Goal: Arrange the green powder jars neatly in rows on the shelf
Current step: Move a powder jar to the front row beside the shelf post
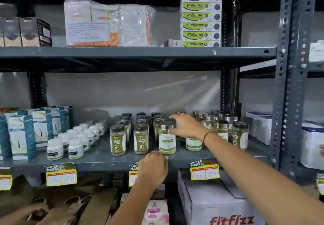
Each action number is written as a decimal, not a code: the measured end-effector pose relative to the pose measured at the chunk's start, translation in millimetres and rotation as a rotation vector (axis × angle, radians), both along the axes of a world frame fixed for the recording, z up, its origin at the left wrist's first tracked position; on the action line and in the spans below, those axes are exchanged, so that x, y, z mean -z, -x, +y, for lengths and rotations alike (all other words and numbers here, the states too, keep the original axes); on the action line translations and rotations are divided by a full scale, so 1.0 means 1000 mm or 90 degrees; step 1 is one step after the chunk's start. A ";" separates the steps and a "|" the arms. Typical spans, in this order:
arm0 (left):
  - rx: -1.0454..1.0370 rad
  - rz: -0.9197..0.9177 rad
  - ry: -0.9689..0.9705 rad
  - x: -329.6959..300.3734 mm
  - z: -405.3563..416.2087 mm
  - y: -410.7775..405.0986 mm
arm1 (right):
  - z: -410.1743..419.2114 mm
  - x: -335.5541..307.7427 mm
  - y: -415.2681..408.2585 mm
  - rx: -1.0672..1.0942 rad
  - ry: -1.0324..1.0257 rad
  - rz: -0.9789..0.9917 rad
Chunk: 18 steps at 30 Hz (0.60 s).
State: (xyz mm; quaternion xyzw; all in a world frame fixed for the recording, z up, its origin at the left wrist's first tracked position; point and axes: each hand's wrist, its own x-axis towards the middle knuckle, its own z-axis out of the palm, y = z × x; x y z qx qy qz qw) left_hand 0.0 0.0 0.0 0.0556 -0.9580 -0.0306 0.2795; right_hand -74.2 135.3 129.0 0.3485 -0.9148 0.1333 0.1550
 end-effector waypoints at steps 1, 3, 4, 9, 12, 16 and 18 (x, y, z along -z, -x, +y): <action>-0.004 0.004 -0.003 0.002 0.000 0.001 | -0.005 0.002 0.005 0.002 0.001 -0.005; -0.015 0.020 0.003 0.009 0.000 0.007 | -0.013 0.004 0.011 0.014 0.003 -0.017; -0.013 0.027 0.010 0.013 -0.001 0.009 | -0.018 0.006 0.011 0.021 -0.001 -0.024; -0.005 0.040 0.035 0.014 -0.003 0.013 | -0.031 0.008 0.018 0.058 0.017 -0.020; -0.004 0.040 0.041 0.014 -0.002 0.011 | -0.034 0.010 0.016 0.058 0.072 -0.020; -0.002 0.019 0.037 0.012 -0.003 0.010 | -0.033 0.014 0.007 0.061 0.119 0.036; -0.003 0.001 0.034 0.012 -0.003 0.008 | -0.030 0.013 0.000 0.060 0.117 0.069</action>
